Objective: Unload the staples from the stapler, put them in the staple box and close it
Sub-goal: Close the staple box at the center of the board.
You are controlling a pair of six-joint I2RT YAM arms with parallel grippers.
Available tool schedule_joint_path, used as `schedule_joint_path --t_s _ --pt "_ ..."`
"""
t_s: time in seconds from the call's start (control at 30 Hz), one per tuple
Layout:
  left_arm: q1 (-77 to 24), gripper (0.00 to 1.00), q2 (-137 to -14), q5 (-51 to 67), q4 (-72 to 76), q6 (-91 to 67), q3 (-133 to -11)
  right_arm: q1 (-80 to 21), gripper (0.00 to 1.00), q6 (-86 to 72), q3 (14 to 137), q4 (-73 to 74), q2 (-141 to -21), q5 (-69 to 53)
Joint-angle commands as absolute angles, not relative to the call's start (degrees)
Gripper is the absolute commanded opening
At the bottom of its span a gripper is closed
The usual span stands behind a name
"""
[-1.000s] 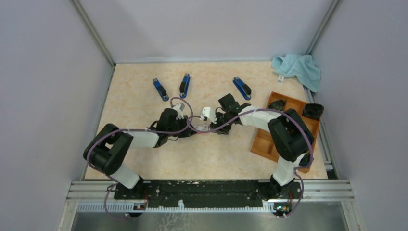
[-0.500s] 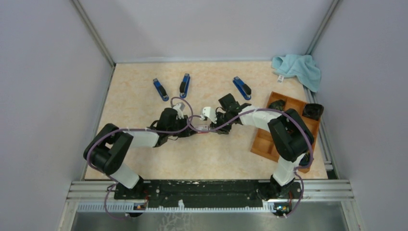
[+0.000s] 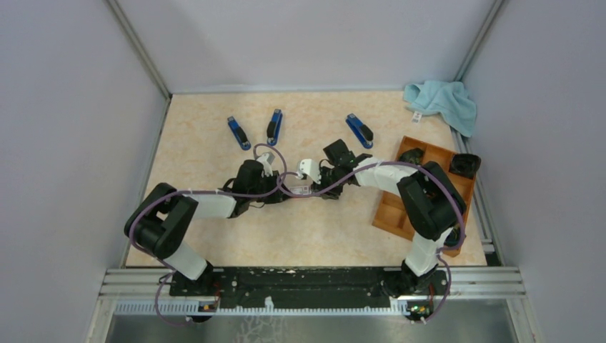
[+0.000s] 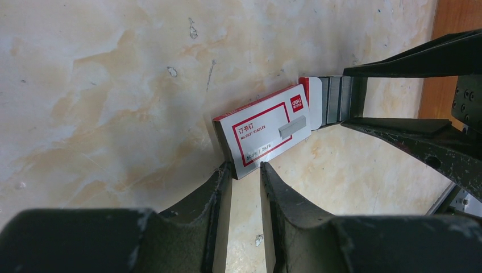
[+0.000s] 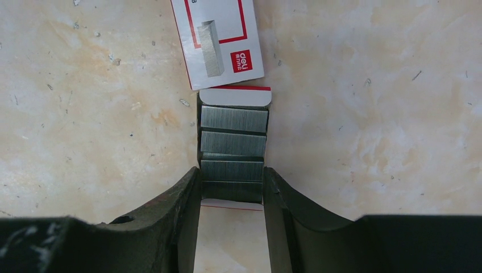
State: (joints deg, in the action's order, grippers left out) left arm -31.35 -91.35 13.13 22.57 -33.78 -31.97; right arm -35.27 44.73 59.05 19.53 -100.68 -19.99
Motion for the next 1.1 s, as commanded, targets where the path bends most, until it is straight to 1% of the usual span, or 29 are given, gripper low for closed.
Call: schedule_joint_path --t_s 0.0,0.47,1.07 --pt "-31.0 0.32 -92.4 13.3 19.9 -32.7 -32.0 -36.6 0.35 44.5 59.9 20.9 -102.9 -20.6" --pt "-30.9 0.32 -92.7 14.1 20.4 -32.7 -32.0 -37.0 0.35 48.9 59.0 22.5 -101.8 -25.0" --pt "-30.9 0.31 -93.3 15.4 20.8 -33.0 -32.2 -38.3 0.35 47.6 58.7 20.7 -101.9 -23.7"
